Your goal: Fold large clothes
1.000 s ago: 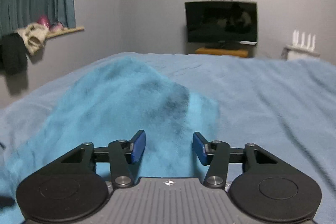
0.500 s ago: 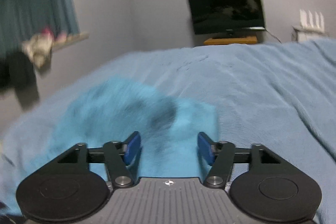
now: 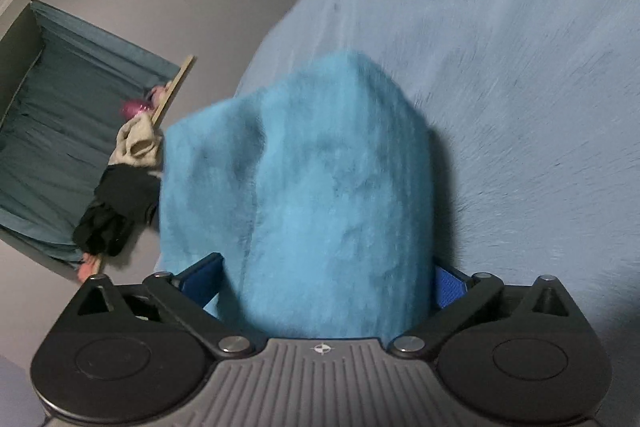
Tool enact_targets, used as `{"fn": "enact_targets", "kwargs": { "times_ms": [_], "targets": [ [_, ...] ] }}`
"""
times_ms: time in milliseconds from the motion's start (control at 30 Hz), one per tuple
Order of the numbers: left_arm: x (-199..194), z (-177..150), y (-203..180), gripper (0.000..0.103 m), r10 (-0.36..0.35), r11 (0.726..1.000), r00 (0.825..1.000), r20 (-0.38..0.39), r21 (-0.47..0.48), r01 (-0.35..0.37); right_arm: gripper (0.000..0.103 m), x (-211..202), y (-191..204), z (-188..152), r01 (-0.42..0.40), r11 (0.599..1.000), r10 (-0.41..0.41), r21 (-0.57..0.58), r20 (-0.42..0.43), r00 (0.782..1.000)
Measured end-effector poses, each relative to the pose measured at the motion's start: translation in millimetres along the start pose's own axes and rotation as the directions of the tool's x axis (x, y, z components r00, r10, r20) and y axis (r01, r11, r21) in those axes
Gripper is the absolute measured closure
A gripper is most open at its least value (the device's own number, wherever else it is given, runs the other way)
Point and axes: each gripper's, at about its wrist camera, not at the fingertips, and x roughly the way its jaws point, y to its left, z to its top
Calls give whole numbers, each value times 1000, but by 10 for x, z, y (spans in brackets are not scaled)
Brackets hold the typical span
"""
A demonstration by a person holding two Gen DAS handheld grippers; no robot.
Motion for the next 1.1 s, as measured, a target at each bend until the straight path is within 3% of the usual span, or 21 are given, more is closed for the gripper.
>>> {"fn": "enact_targets", "kwargs": {
  "times_ms": [100, 167, 233, 300, 433, 500, 600, 733, 867, 933, 1000, 1033, 1100],
  "targets": [
    [39, 13, 30, 89, -8, 1000, 1000, -9, -14, 7, 2, 144, -127, 12, -43, 998, 41, 44, 44, 998],
    [57, 23, 32, 89, -11, 1000, 1000, -14, -19, 11, 9, 152, -143, 12, -42, 999, 40, 16, 86, 996],
    [72, 32, 0, 89, -6, 1000, 1000, -13, -6, 6, 27, 31, -136, -35, -50, 999, 50, -4, 142, 989],
    [101, 38, -53, 89, -7, 1000, 1000, -14, 15, 7, 35, -177, -104, -133, -60, 998, 63, -19, 207, 976],
    [163, 54, -205, 89, -50, 998, 999, -6, 46, 50, 40, -631, -180, -265, -63, 998, 60, 2, 301, 952],
    [189, 54, -317, 89, -77, 995, 997, -5, 65, 77, 40, -885, -259, -300, -54, 998, 41, 32, 310, 950],
    [256, 21, -608, 89, -126, 985, 992, -14, 117, 127, 41, -1254, -359, -315, -4, 999, -12, 52, 312, 950],
    [359, -70, -1060, 90, -164, 961, 986, -20, 225, 164, 41, -1687, -438, 42, 81, 996, -87, 31, 313, 946],
    [494, -111, -1326, 90, -199, 946, 980, -2, 263, 192, 40, -1758, -204, 606, 200, 977, -171, -78, 279, 945],
    [545, -119, -1378, 90, -205, 945, 978, 22, 263, 192, 36, -1594, -78, 920, 275, 951, -234, -138, 256, 938],
    [588, -133, -1363, 90, -213, 948, 976, 37, 251, 198, 26, -1401, 55, 1182, 366, 915, -324, -169, 232, 917],
    [595, -164, -1383, 89, -216, 948, 976, 37, 249, 200, 15, -1339, 52, 1251, 416, 897, -377, -150, 229, 897],
    [595, -180, -1405, 89, -236, 942, 971, 26, 251, 222, 4, -1134, 18, 1333, 515, 854, -489, -76, 222, 844]
  ]
}}
